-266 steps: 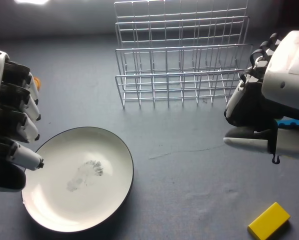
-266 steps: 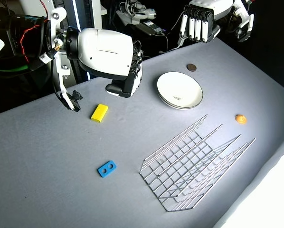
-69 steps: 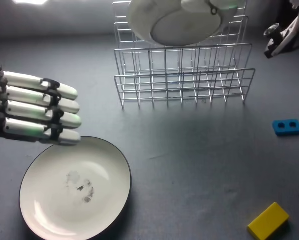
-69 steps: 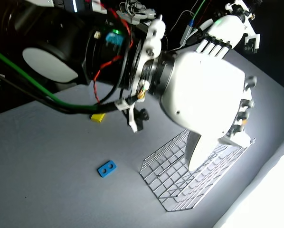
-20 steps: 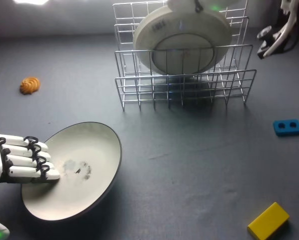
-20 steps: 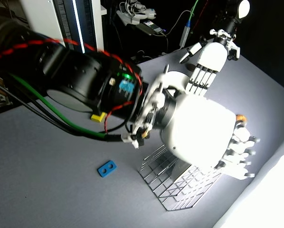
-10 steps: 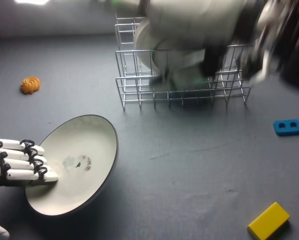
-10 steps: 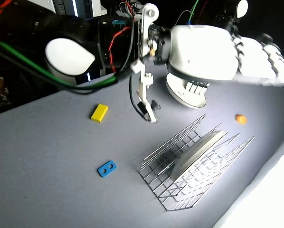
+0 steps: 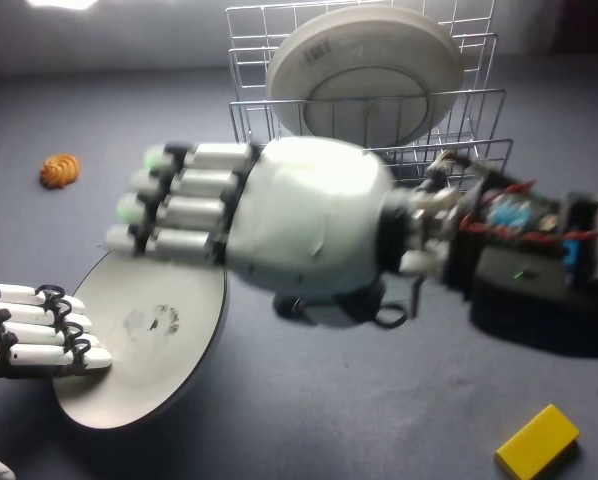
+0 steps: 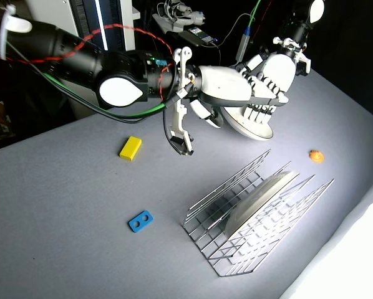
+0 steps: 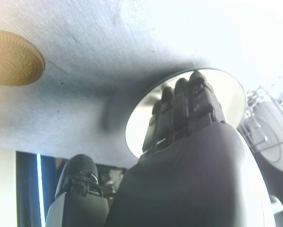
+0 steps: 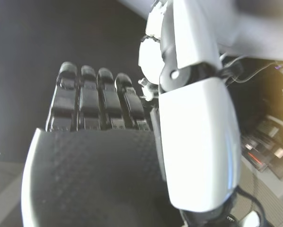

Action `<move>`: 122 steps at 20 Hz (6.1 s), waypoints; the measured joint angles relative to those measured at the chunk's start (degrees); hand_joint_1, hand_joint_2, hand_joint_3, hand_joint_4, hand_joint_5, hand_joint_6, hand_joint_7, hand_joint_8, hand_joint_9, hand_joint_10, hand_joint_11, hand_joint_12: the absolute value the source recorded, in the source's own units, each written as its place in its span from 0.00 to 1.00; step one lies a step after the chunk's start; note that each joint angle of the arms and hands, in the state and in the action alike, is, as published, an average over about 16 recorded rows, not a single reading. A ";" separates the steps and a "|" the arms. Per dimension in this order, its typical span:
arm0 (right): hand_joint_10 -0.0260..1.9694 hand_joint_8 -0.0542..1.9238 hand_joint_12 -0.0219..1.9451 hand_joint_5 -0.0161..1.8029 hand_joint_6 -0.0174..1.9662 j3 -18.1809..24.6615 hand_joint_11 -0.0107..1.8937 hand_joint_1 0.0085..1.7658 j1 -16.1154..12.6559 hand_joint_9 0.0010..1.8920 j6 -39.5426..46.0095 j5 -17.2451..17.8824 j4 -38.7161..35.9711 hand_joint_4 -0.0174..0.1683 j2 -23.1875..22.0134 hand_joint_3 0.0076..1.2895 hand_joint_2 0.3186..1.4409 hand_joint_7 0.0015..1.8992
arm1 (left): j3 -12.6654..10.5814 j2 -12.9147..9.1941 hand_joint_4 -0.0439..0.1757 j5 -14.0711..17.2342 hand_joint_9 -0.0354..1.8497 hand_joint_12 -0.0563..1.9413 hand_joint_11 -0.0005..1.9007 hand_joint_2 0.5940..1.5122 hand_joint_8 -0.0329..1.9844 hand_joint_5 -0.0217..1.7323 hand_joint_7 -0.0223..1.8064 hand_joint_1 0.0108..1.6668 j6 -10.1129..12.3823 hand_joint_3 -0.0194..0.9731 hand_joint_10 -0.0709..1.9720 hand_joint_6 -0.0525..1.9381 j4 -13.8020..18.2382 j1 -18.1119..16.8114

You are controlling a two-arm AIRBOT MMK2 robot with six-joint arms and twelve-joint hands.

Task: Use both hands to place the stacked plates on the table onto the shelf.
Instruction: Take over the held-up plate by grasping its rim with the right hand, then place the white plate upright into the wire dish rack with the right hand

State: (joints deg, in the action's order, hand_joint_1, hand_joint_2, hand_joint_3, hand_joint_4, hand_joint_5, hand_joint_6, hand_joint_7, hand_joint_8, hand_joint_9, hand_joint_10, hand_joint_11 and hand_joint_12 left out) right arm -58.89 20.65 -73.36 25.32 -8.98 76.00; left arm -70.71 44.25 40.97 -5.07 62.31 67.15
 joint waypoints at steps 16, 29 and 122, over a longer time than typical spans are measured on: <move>0.01 0.04 0.40 0.21 0.04 -12.31 0.06 0.77 3.32 0.19 -6.85 0.23 4.37 0.12 15.48 0.00 0.62 0.19 | 0.05 -0.10 0.16 0.16 0.06 0.06 0.01 0.63 0.02 0.05 0.06 0.00 -0.02 0.04 0.04 0.01 -0.61 0.91; 0.03 0.34 0.50 0.42 0.31 -14.03 0.33 0.71 3.87 0.54 -7.44 2.50 4.93 0.17 17.75 0.00 0.62 0.43 | -0.22 -0.45 0.19 -0.38 0.06 0.08 0.01 0.63 0.02 0.06 0.07 0.00 0.08 0.04 0.04 0.01 -2.49 -0.15; 0.03 0.54 0.59 0.42 0.61 -8.04 0.29 0.65 -7.29 0.55 20.28 -8.75 29.14 0.13 -10.63 0.00 0.75 0.45 | 0.77 -7.24 0.21 41.22 0.06 0.12 0.01 0.61 0.03 0.06 0.06 0.00 -0.27 0.04 0.04 0.03 25.66 -42.04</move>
State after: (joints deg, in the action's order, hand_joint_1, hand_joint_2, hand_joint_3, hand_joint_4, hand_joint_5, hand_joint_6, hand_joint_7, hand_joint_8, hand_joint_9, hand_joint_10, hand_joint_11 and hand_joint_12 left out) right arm -66.93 13.36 -53.08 16.57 20.16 65.37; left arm -69.93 37.01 82.19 -5.34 87.98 25.12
